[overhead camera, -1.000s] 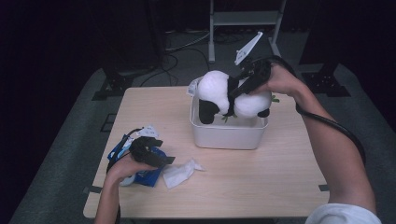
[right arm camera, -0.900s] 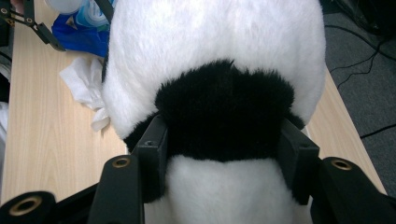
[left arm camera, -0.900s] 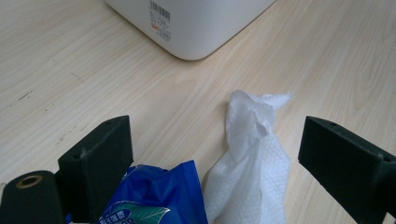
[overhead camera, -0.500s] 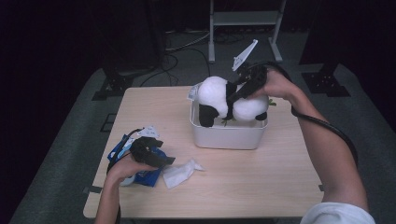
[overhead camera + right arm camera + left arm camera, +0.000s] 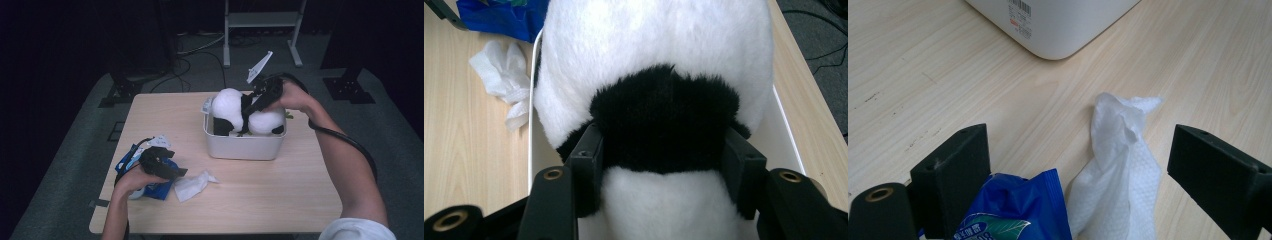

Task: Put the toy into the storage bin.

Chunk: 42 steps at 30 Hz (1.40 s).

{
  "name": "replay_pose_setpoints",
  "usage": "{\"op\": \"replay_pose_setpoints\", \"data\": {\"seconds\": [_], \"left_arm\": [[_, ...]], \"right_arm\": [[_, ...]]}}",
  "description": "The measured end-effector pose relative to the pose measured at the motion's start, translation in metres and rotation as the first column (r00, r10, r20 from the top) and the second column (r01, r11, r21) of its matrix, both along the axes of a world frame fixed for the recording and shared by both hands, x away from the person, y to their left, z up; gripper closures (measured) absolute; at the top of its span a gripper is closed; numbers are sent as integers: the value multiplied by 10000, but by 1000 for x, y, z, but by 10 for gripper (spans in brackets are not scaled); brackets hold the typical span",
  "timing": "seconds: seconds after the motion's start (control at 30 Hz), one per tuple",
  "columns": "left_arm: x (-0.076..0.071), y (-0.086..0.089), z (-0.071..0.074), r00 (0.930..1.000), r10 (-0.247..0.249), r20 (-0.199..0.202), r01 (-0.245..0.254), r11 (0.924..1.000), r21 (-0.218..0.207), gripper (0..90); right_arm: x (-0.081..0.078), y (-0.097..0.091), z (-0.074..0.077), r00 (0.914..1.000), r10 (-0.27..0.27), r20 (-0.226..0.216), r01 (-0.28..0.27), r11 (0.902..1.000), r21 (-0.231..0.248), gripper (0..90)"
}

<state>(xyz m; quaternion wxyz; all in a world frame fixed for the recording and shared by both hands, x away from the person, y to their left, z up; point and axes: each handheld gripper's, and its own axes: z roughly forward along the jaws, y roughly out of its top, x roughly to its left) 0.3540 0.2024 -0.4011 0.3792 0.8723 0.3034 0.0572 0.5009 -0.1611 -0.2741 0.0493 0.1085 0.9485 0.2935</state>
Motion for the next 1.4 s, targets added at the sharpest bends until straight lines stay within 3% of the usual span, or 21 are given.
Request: {"op": "replay_pose_setpoints", "data": {"seconds": [0.53,1.4], "left_arm": [[0,1,1,10000,70,30,-70,9999,-82,88],[-1,2,2,10000,20,90,-20,10000,3,88]], "right_arm": [[-3,4,-23,9994,192,-298,-197,9997,-163,453],[-32,7,-31,9963,618,-590,-630,9979,-181,443]]}}
